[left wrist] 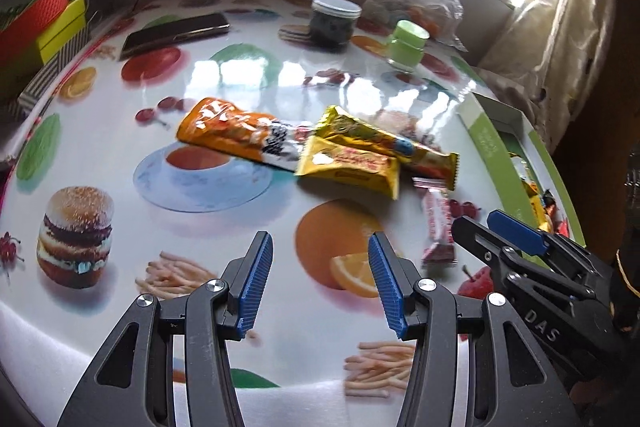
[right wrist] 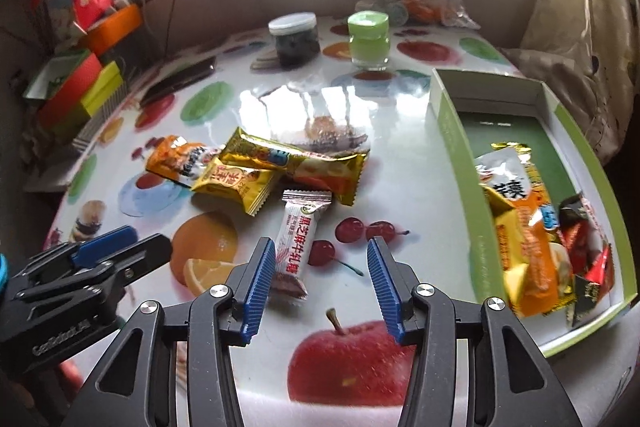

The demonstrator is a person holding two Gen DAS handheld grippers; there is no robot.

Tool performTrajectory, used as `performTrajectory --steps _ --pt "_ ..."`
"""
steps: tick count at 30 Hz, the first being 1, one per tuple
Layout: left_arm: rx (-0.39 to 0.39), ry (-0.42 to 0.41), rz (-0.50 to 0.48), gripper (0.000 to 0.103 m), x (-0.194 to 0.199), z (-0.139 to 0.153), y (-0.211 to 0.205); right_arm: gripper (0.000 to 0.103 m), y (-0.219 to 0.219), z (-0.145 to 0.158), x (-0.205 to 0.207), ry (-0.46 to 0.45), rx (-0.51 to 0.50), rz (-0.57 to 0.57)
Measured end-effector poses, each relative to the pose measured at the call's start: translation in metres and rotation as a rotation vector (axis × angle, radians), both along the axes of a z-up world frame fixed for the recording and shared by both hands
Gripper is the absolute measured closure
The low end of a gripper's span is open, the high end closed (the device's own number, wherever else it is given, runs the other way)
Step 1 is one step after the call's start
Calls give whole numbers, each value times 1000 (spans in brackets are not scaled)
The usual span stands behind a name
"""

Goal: Organize snacks
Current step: 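Grasp the white nougat bar with the right tool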

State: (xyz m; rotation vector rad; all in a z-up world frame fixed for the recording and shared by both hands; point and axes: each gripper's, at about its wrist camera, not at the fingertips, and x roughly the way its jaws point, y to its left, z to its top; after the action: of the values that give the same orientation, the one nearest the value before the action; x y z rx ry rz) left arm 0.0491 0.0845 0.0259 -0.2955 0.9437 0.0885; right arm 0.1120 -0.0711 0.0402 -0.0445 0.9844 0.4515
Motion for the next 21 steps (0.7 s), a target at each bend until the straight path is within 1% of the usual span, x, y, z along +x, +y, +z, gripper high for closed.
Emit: performTrajectory --steps 9,16,17,21 --pt "-35 13 45 52 1 -8 24 55 19 -16 10 38 -32 13" --pt "-44 26 56 52 5 -13 31 56 21 -17 11 16 -58 7" --pt "-46 27 56 52 6 -13 31 58 20 -17 10 12 -63 4" --pt "-48 27 49 52 10 -13 29 72 17 -17 10 4 -70 -5"
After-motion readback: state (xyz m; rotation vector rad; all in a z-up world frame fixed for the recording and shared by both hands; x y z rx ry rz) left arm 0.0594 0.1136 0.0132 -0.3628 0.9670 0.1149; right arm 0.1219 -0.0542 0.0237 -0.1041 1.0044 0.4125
